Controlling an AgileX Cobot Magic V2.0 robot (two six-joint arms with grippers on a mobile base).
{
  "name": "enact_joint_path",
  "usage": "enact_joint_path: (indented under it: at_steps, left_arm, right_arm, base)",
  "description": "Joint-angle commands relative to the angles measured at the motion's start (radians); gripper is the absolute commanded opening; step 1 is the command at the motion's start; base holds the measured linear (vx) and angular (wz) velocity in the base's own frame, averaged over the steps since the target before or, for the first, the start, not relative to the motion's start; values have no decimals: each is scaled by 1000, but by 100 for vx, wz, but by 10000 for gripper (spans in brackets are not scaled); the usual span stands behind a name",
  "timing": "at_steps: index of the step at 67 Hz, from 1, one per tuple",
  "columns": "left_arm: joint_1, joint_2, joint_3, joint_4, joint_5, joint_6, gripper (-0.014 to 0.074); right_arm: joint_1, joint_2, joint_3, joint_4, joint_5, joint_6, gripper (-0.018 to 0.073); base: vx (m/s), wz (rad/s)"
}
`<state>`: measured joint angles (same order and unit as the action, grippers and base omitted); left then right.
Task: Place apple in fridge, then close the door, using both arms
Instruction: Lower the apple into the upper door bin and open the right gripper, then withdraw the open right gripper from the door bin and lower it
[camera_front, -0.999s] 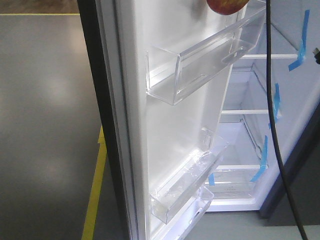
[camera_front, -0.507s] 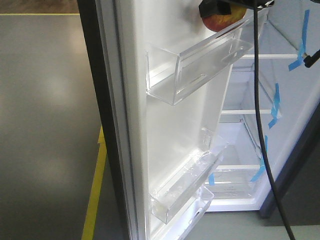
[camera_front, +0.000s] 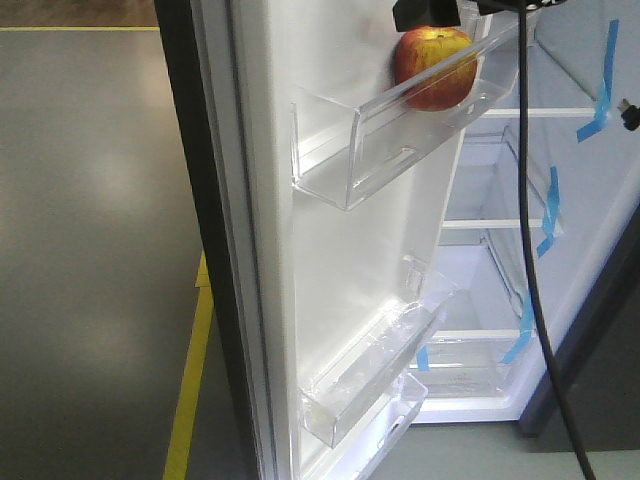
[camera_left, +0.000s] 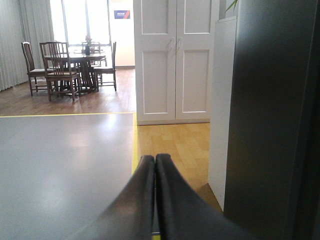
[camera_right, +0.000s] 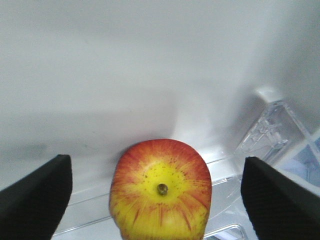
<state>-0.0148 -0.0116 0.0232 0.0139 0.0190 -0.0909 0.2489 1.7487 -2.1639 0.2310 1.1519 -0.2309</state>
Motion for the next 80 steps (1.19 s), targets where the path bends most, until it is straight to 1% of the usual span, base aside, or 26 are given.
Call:
enact_joint_path:
  at_steps: [1,14,25,31,37,45,55,65,71,80]
  left_arm:
    - [2,-12,-16,-3,-75,-8,-6]
    - [2,-12,-16,-3,-75,-8,-6]
    - [2,-12,-16,-3,-75,-8,-6]
    - [2,-12,-16,-3,-75,-8,-6]
    - [2,-12,-16,-3,-75,-8,-6]
    - [2,-12,-16,-3,-75,-8,-6]
    - [2,-12,-16,-3,-75,-8,-6]
    - [2,-12,-16,-3,-75,-8,-6]
    - [2,-12,-16,-3,-75,-8,-6]
    - [2,-12,-16,-3,-75,-8,-6]
  right_arm:
    - [-7,-94,-30,11,-55,-5,640]
    - [-7,-174,-30,27,16,-4,587]
    - [-7,-236,-30,55,76,-3,562]
    - [-7,-264,-28,80,83,-3,559]
    - [-7,-313,33,97,53,-5,559]
    - [-7,-421,241,98,-47,-17,559]
    - [-7,-591,588,98,-246,-47,559]
    - [-7,-768,886,97,-383,-56,559]
    - [-7,-847,1028,97,-419,-56,559]
    - [-7,-968,1189,97,-414,-52,559]
  base:
    - [0,0]
    - [0,0]
    - [0,0]
    - [0,0]
    - [0,0]
    - [0,0]
    - [0,0]
    - [0,0]
    - [0,0]
    - [0,0]
